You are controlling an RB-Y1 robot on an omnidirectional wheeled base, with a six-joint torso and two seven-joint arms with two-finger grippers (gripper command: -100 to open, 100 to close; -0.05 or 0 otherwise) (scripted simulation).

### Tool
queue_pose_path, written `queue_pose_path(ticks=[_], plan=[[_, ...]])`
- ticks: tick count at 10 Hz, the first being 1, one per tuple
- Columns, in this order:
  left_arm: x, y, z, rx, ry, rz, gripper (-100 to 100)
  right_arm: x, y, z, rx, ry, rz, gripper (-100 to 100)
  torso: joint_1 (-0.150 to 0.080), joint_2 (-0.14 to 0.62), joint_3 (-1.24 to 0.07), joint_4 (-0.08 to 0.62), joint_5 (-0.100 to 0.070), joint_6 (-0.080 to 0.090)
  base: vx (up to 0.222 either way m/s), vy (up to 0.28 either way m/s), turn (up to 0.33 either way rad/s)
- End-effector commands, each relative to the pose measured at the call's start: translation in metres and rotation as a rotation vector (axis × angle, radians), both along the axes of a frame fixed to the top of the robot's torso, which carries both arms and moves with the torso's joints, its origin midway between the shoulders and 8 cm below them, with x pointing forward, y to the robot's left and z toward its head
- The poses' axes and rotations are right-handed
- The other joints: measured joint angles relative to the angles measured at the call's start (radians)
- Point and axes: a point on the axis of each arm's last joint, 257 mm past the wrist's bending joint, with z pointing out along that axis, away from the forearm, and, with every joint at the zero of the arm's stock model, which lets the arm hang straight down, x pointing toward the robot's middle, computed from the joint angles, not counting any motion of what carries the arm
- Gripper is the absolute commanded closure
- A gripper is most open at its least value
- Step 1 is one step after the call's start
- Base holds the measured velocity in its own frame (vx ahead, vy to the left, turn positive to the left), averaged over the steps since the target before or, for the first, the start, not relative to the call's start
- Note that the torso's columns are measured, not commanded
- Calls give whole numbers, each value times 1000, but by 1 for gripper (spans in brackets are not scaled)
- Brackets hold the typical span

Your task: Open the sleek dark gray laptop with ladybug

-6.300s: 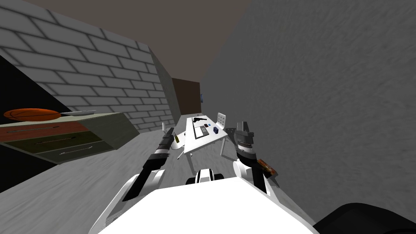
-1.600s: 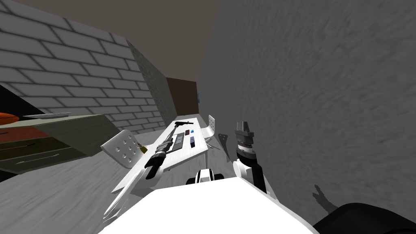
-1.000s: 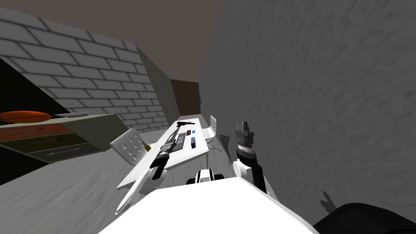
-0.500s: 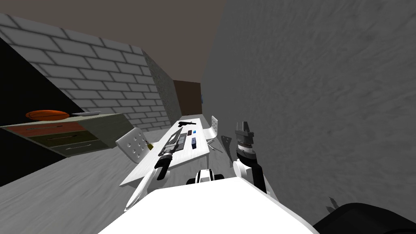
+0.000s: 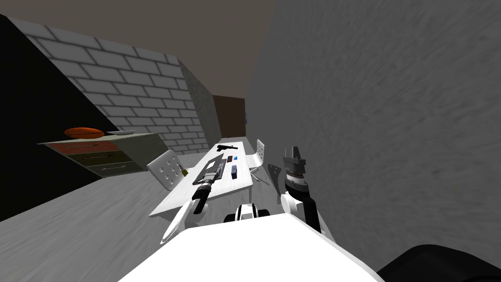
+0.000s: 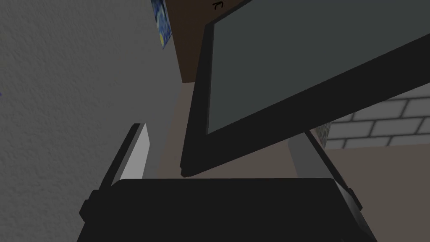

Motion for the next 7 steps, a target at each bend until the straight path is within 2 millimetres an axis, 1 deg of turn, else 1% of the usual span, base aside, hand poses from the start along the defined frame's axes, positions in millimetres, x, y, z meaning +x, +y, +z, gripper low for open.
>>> queue_pose_path(ticks=[1,2,3,4,5,6,7], plan=[[25,-10,4,-16,-15,-61,-100,0,0,0,0,0,0,0,-3,1,1,1,-1,0,-43,-102,88],[25,-10,-7,-22,4,-59,-100,0,0,0,0,0,0,0,-1,1,0,1,-1,0,-24,-42,9],[38,-18,1,-17,-12,-103,-100,0,0,0,0,0,0,0,4,-1,-1,0,0,0,-39,-63,133],[45,-15,4,-23,-15,-106,-100,0,0,0,0,0,0,0,2,-1,-1,0,0,-1,-40,-67,80],[44,-14,-7,-28,6,-103,-100,0,0,0,0,0,0,0,1,-1,-1,0,0,0,-18,-31,-13],[60,-18,6,-12,-15,-145,-100,0,0,0,0,0,0,0,2,-2,-1,0,0,0,-28,-71,134],[64,-15,3,-26,-9,-142,-100,0,0,0,0,0,0,0,0,-1,-1,0,-1,-1,-35,-86,86]])
